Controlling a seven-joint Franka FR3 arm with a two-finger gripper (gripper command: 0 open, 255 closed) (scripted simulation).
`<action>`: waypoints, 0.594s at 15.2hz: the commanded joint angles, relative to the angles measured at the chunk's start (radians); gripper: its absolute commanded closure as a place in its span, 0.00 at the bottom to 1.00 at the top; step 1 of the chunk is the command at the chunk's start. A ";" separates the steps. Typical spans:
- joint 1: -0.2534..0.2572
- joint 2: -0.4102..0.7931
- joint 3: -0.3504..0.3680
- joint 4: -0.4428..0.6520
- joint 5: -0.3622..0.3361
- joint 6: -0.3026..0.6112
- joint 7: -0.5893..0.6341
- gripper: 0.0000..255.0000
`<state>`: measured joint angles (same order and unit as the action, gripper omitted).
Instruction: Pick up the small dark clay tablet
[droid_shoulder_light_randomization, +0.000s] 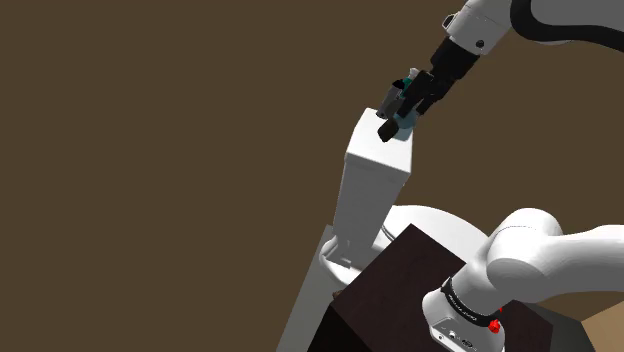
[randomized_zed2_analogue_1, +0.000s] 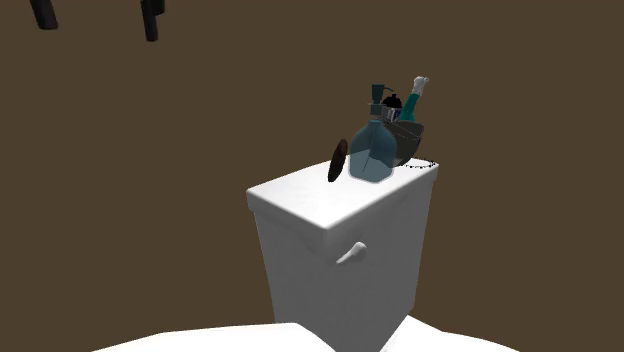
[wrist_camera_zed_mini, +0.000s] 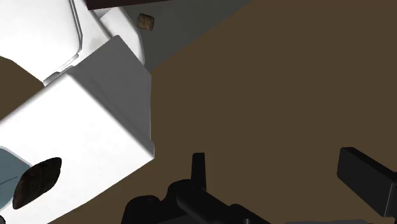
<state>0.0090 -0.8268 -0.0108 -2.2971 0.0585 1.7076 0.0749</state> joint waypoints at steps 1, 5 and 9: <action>0.000 0.000 0.000 0.000 0.000 0.000 0.000 0.00; -0.028 0.063 -0.070 -0.016 -0.025 0.076 -0.053 0.00; -0.052 0.141 -0.140 -0.015 -0.042 0.151 -0.107 0.00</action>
<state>-0.0355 -0.6936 -0.1323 -2.3042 0.0213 1.8425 -0.0175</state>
